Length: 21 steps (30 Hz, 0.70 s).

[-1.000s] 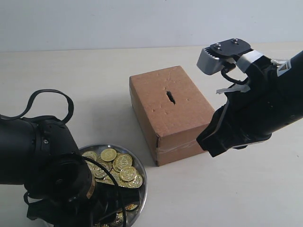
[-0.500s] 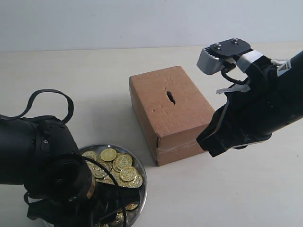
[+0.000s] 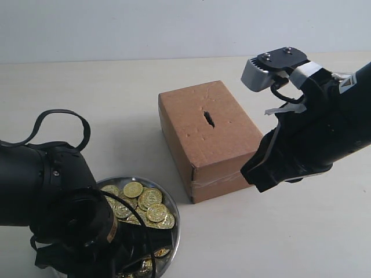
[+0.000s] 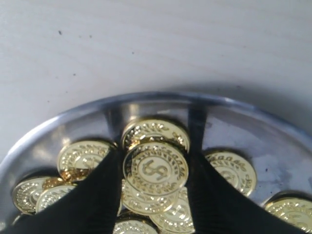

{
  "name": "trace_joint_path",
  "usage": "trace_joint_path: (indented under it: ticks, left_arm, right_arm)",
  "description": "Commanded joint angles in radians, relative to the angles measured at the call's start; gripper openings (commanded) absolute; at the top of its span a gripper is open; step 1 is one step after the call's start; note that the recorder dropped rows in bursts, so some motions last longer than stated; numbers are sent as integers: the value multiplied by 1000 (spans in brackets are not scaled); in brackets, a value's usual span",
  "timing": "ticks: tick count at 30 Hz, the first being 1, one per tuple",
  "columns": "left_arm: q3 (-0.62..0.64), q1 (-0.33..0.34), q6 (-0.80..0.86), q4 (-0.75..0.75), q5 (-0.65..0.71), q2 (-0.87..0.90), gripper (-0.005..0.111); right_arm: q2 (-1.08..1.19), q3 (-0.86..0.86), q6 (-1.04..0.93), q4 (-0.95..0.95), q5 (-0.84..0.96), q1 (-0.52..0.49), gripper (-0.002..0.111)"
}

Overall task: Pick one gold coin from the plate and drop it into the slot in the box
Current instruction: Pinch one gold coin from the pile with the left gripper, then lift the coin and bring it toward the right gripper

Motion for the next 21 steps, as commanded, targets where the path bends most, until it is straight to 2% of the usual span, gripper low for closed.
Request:
trace_joint_path:
  ticks: [1,4,8,12,18,20,21]
  left_arm:
    - [-1,-7,-65,34,-3,-7,30]
    - [-1,-5,-167,116,-11,-53,30]
    - [-2,0,-493,275,-25,-126,30]
    - [-5,34,-726,388,1,-203,30]
    - [-48,127,-1009,364,47,-320,30]
    - [-64,154,-1048,300,45,-366,30]
    - [-74,177,-1048,226,31,-413,30]
  right_arm:
    - [4,-4,-11,4,-5,2,0]
    - [4,-4,-11,4,-5,2,0]
    - [4,-4,-11,4,-5,2,0]
    - [4,-4,-12,28,-36,2,0]
    - [4,6,-159,295,-123,2,0]
    - [4,27,-238,406,-159,2,0]
    - [4,48,-327,533,-196,2,0]
